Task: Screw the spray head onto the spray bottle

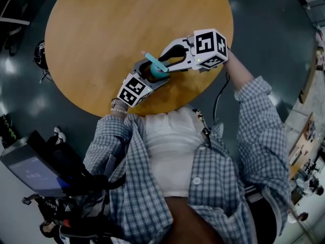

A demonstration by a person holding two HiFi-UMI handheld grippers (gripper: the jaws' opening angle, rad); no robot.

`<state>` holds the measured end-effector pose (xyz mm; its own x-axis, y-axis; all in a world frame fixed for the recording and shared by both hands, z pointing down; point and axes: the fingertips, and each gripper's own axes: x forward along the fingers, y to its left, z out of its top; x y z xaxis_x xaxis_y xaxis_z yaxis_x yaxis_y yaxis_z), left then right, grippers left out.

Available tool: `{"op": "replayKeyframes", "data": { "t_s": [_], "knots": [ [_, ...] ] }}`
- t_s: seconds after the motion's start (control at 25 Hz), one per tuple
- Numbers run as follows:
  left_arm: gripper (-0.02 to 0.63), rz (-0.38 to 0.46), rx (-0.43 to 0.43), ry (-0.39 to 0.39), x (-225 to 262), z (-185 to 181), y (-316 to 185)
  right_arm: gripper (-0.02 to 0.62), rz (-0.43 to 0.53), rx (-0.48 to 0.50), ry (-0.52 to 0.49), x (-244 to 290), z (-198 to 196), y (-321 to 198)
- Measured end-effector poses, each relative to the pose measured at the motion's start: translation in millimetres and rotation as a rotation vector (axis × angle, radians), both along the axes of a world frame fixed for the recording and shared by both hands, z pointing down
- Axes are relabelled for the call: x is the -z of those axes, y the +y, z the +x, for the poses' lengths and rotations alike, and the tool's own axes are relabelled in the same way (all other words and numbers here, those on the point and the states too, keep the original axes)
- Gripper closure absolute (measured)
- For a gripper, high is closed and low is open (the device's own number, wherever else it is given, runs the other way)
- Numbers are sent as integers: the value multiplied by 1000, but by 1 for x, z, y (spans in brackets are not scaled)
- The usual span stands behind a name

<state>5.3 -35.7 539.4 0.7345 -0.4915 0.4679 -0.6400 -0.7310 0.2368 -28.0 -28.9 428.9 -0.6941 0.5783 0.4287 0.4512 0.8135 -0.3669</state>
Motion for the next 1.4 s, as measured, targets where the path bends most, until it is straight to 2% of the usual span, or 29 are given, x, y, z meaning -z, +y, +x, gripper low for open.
{"op": "replayKeyframes", "data": {
  "t_s": [0.12, 0.24, 0.36, 0.48, 0.72, 0.92, 1.0, 1.12, 1.4],
  "knots": [
    [222, 4, 3, -1, 1, 0, 1, 479, 75, -41, -53, 3, 1, 3],
    [222, 12, 12, -4, 1, -1, 2, 480, 199, -162, -123, 4, 4, 6],
    [222, 20, 36, -4, 2, -2, 0, 480, 293, -349, -197, 6, 7, 6],
    [222, 29, 69, -10, 0, -5, -3, 480, 348, -571, -255, 6, 8, 3],
    [222, 26, 167, -7, 2, -8, -11, 480, 471, -976, -242, 7, 8, -5],
    [222, 25, 258, -15, -1, -14, -15, 480, 570, -1181, -124, 3, 1, -7],
    [222, 28, 308, -19, 0, -16, -18, 480, 564, -1266, -98, 4, 1, -11],
    [222, 35, 368, -23, 1, -16, -25, 480, 511, -1341, -95, 4, 3, -19],
    [222, 21, 364, -14, -2, -18, -28, 480, 424, -1281, -99, -1, 0, -22]
  ]
}}
